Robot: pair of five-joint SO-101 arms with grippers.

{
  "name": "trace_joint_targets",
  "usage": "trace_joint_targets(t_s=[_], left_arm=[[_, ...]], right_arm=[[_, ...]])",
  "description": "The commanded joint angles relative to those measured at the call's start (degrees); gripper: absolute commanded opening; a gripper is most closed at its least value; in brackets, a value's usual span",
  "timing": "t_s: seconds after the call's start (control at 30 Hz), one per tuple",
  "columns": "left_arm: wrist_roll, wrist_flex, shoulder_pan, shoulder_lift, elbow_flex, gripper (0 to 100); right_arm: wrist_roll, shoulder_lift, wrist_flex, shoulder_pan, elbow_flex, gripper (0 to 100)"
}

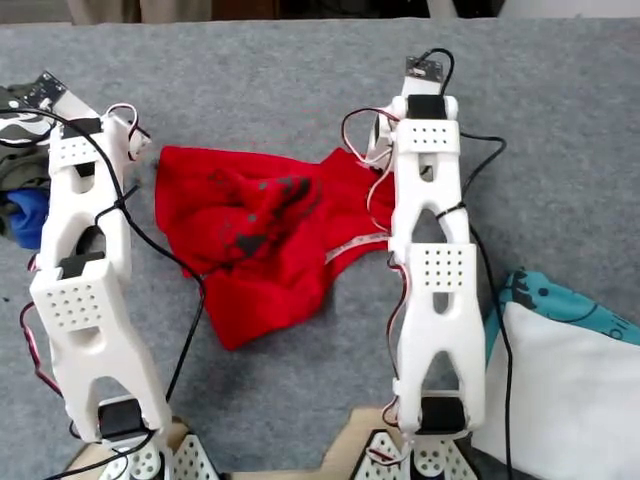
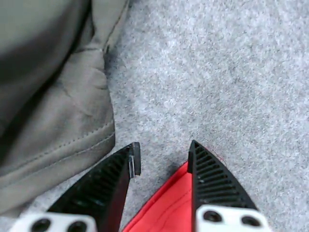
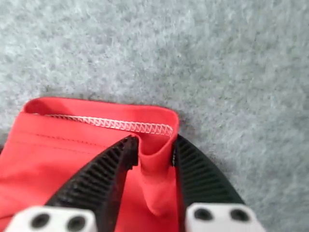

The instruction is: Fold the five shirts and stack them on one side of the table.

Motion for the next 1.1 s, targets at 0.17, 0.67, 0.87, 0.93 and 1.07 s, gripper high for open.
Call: trace_joint_targets(t_s=[0.17,0.67,0.87,0.93,1.07], left_arm=[[0.09,-0.70,0.53,-0.84,-0.18,17],[0.09,-0.70,0.53,-0.84,-0.18,17],[0.09,-0.70,0.18,-0.84,-0.18,17],[0.09,-0.62,0.18,-0.84,-0.18,17],[0.09,-0.53,0.18,-0.84,-0.18,17]], right_arm=[[-0.26,-2.24,0.35,0.04,-7.43,4.1],[-4.66,-2.15,-1.85,1.19,-7.34,0.5],[-9.41,2.95,-8.26,4.35,-8.84,0.5],[-9.58,4.26,-8.35,6.11,-11.74,0.5],[-13.71,6.64,-8.88,10.77,-17.19,0.5]])
